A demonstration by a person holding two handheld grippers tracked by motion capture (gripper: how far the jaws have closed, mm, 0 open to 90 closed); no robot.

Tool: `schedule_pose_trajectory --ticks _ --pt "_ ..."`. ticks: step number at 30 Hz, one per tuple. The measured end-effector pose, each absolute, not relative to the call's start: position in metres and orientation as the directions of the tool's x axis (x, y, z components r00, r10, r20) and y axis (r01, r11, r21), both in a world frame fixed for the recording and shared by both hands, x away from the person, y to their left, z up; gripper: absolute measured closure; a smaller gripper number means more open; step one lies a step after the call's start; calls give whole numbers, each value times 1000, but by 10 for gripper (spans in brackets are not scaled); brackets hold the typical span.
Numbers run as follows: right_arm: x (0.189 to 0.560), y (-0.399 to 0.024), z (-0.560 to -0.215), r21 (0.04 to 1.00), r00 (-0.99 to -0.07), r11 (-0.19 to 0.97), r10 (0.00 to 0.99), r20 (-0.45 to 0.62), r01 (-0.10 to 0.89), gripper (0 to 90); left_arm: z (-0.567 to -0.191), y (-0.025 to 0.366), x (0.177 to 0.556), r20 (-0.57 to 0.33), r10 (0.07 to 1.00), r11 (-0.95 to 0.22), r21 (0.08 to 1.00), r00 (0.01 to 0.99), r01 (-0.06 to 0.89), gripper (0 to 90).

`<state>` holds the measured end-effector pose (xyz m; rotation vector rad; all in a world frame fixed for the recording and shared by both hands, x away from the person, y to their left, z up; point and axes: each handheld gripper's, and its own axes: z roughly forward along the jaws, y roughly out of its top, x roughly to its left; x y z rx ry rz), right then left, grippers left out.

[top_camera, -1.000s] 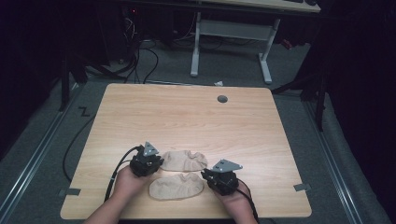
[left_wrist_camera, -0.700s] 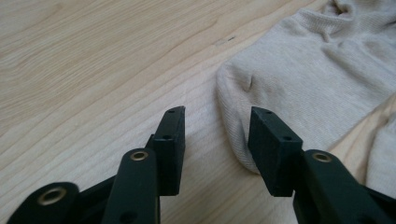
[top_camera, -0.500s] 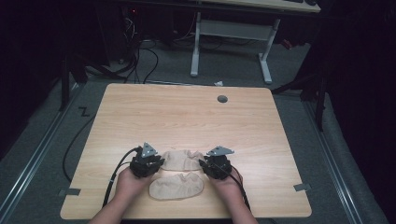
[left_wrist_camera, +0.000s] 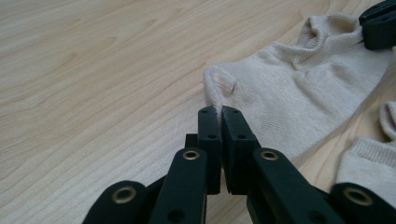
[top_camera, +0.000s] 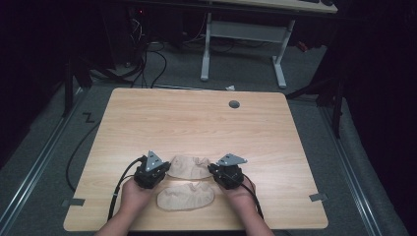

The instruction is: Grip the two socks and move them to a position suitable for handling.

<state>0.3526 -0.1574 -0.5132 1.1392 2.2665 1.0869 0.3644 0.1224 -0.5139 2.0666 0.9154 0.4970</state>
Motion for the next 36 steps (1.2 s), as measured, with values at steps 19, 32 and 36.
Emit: schedule_pose_trajectory --ticks 19,32,36 --pt "342 -170 -490 848 -610 296 791 40 439 830 -495 127 346 -2 744 -358 843 668 401 878" --pt "325 -161 -481 860 -641 338 768 -17 383 830 -478 134 329 17 752 -349 859 659 376 878" --pt "317 -164 -479 860 -648 347 761 -26 373 830 -474 138 321 20 750 -352 858 661 374 878"
